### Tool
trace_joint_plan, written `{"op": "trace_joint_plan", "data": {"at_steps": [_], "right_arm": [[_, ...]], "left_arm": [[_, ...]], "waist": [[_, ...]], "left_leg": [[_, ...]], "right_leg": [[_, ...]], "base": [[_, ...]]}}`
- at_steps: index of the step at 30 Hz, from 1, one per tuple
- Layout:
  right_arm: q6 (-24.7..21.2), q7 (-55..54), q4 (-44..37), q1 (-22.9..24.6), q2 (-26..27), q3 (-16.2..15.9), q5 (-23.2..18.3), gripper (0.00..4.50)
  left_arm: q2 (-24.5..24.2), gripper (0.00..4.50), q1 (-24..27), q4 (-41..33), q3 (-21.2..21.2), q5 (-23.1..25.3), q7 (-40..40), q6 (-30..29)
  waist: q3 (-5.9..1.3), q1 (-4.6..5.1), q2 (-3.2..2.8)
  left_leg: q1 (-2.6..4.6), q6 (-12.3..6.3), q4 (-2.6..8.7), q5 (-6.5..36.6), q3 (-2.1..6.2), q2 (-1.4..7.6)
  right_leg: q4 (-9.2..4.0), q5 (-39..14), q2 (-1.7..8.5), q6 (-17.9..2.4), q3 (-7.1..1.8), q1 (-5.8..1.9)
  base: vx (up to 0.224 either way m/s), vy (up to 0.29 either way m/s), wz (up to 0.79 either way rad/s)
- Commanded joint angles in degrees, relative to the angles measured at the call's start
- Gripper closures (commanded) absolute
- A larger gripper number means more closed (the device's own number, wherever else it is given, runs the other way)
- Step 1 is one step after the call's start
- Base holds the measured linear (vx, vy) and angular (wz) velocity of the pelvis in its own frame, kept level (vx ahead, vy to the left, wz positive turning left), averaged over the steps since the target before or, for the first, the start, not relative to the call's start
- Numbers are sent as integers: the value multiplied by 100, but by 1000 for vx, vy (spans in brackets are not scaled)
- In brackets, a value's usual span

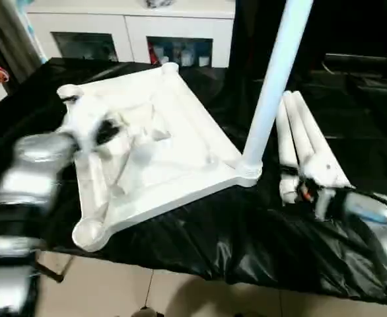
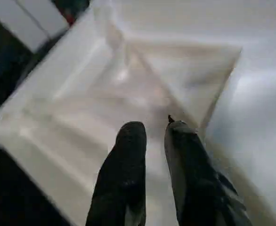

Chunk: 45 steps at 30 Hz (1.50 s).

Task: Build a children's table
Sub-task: Rotate leg to tighten, then rotate table base

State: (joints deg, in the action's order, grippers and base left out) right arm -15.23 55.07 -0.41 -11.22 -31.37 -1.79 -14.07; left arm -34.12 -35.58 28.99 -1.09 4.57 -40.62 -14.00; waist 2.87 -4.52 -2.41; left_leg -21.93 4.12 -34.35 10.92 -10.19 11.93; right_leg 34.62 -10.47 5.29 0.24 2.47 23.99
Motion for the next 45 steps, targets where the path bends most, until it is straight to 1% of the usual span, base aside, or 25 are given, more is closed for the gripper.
{"op": "trace_joint_plan", "data": {"at_steps": [1, 3, 5, 6, 7, 8, 9, 10, 12, 13, 15, 16, 17, 21, 27, 28, 30, 33, 35, 37, 38, 40, 41, 42, 45], "right_arm": [[-187, 42, -188, -62, 22, -195, -80, 69], [-251, -174, -56, -208, 173, -297, 75, 98], [-322, -368, 107, -357, 356, -353, 180, 109], [-434, -625, 415, -595, 608, -497, 394, 118], [-438, -630, 421, -600, 612, -502, 399, 131], [-477, -681, 476, -652, 649, -553, 458, 149], [-525, -730, 539, -700, 675, -611, 519, 149], [-620, -842, 757, -845, 762, -805, 709, 154], [-695, -925, 987, -983, 846, -1007, 881, 185], [-654, -889, 1068, -1024, 848, -1138, 981, 191], [-600, -815, 1146, -1077, 816, -1358, 1121, 206], [-641, -744, 1104, -1077, 822, -1374, 1072, 219], [-671, -640, 1063, -1082, 820, -1395, 1034, 229], [-676, -515, 1076, -1111, 767, -1486, 1054, 262], [-505, -1219, 2005, -1496, 1153, -1541, 1445, 314], [-460, -1363, 2210, -1586, 1251, -1548, 1506, 314], [-343, -1629, 2643, -1769, 1466, -1535, 1579, 349], [-163, -1792, 3032, -1936, 1640, -1542, 1610, 373], [6, -1942, 3327, -2066, 1786, -1501, 1638, 384], [202, -2152, 3601, -2198, 1939, -1411, 1654, 407], [233, -2190, 3646, -2222, 1967, -1387, 1644, 407], [334, -2321, 3796, -2301, 2061, -1305, 1624, 437], [422, -2417, 3930, -2367, 2115, -1269, 1633, 437], [514, -2511, 4044, -2423, 2155, -1247, 1655, 437], [605, -2580, 4172, -2480, 2180, -1221, 1661, 445]], "left_arm": [[-138, 383, 94, 19, 177, 115, -143, -149], [-255, 394, 167, 44, 296, 241, -211, -214], [-321, 405, 233, 51, 387, 314, -283, -297], [-378, 418, 307, 57, 519, 398, -374, -391], [-378, 430, 308, 57, 522, 400, -376, -393], [-388, 440, 319, 61, 555, 418, -395, -416], [-401, 440, 320, 66, 592, 452, -394, -426], [-435, 445, 303, 117, 689, 573, -344, -441], [-466, 450, 270, 167, 778, 655, -339, -473], [-467, 450, 261, 175, 795, 654, -351, -500], [-486, 450, 259, 159, 889, 715, -400, -567], [-491, 450, 263, 169, 907, 736, -392, -567], [-502, 450, 267, 179, 928, 745, -409, -566], [-521, 450, 315, 129, 999, 697, -576, -559], [-570, 450, 514, -130, 1290, 574, -1303, -579], [-610, 450, 572, -205, 1383, 557, -1509, -597], [-709, 450, 708, -354, 1588, 540, -1956, -576], [-756, 450, 812, -493, 1755, 520, -2295, -581], [-753, 450, 885, -682, 1852, 430, -2522, -674], [-733, 450, 956, -910, 1925, 312, -2727, -747], [-720, 450, 968, -956, 1935, 286, -2759, -766], [-651, 450, 1010, -1120, 1961, 183, -2855, -799], [-560, 450, 1039, -1273, 1982, 76, -2928, -863], [-422, 450, 1053, -1398, 2023, 0, -2949, -823], [-231, 450, 1036, -1512, 2083, -58, -2939, -841]], "waist": [[-384, -20, 50], [-370, -34, 45], [-369, -41, 48], [-377, -43, 16], [-360, -4, 19], [-372, -43, 17], [-371, -46, 18], [-379, -56, -3], [-384, -39, 5], [-390, -58, 8], [-403, -62, 9], [-414, -57, 28], [-422, -63, 18], [-415, -63, 20], [-402, -42, 11], [-404, -27, -12], [-401, -22, -23], [-393, -9, -21], [-373, 5, -20], [-369, 50, -20], [-365, 70, 4], [-369, 92, -13], [-373, 97, 4], [-373, 107, -9], [-391, 104, 2]], "left_leg": [[96, -475, 380, 656, -9, 70], [103, -337, 388, 835, -9, 71], [106, -210, 404, 924, -7, 62], [123, -149, 406, 951, -8, 58], [92, -73, 423, 1025, -1, 35], [123, 11, 419, 1090, 3, 44], [135, 26, 417, 1109, -2, 46], [135, 40, 416, 1079, 4, 48], [109, 78, 419, 1029, 11, 27], [121, 90, 414, 1022, 11, 38], [100, 74, 403, 896, 18, 35], [87, 37, 392, 783, 19, 29], [78, -5, 385, 709, 25, 27], [82, -83, 381, 748, 18, 30], [105, 57, 397, 946, 10, 28], [99, 84, 402, 963, 15, 31], [116, 156, 416, 1073, 19, 38], [128, 201, 424, 1202, 18, 38], [116, 226, 439, 1283, 20, 32], [118, 268, 452, 1351, 30, 32], [125, 264, 457, 1377, 27, 34], [120, 256, 451, 1331, 25, 30], [118, 242, 446, 1312, 20, 27], [117, 222, 442, 1272, 17, 30], [111, 164, 424, 1131, 9, 22]], "right_leg": [[-277, -415, 171, -1342, -132, -317], [-296, -641, 183, -1301, -141, -296], [-301, -804, 183, -1251, -149, -296], [-297, -807, 183, -1255, -152, -271], [-302, -907, 172, -1243, -149, -279], [-308, -969, 184, -1208, -156, -280], [-312, -934, 185, -1210, -164, -273], [-295, -812, 178, -1228, -163, -277], [-283, -732, 170, -1234, -148, -301], [-279, -700, 180, -1238, -152, -291], [-245, -405, 173, -1295, -145, -312], [-222, -210, 168, -1311, -143, -331], [-204, -72, 172, -1331, -141, -339], [-216, -89, 178, -1378, -139, -339], [-247, -498, 190, -1397, -148, -311], [-243, -496, 197, -1406, -150, -313], [-246, -586, 203, -1412, -149, -297], [-250, -644, 193, -1413, -153, -298], [-261, -764, 198, -1369, -157, -306], [-263, -895, 202, -1353, -164, -312], [-270, -919, 198, -1373, -165, -310], [-256, -839, 192, -1409, -167, -313], [-254, -811, 185, -1414, -166, -319], [-255, -791, 192, -1449, -166, -320], [-234, -595, 179, -1470, -163, -339]], "base": [[0, 0, 0], [0, 0, 0], [0, 0, 0], [0, 0, 0], [0, 0, 0], [0, 0, 0], [0, 0, 0], [0, 0, 0], [0, 0, 0], [0, 0, 0], [0, 0, 0], [0, 0, 0], [0, 0, 0], [0, 0, 0], [0, 0, 0], [0, 0, 0], [0, 0, 0], [0, 0, 0], [0, 0, 0], [0, 0, 0], [0, 0, 0], [0, 0, 0], [0, 0, 0], [0, 0, 0], [0, 0, 0]]}}
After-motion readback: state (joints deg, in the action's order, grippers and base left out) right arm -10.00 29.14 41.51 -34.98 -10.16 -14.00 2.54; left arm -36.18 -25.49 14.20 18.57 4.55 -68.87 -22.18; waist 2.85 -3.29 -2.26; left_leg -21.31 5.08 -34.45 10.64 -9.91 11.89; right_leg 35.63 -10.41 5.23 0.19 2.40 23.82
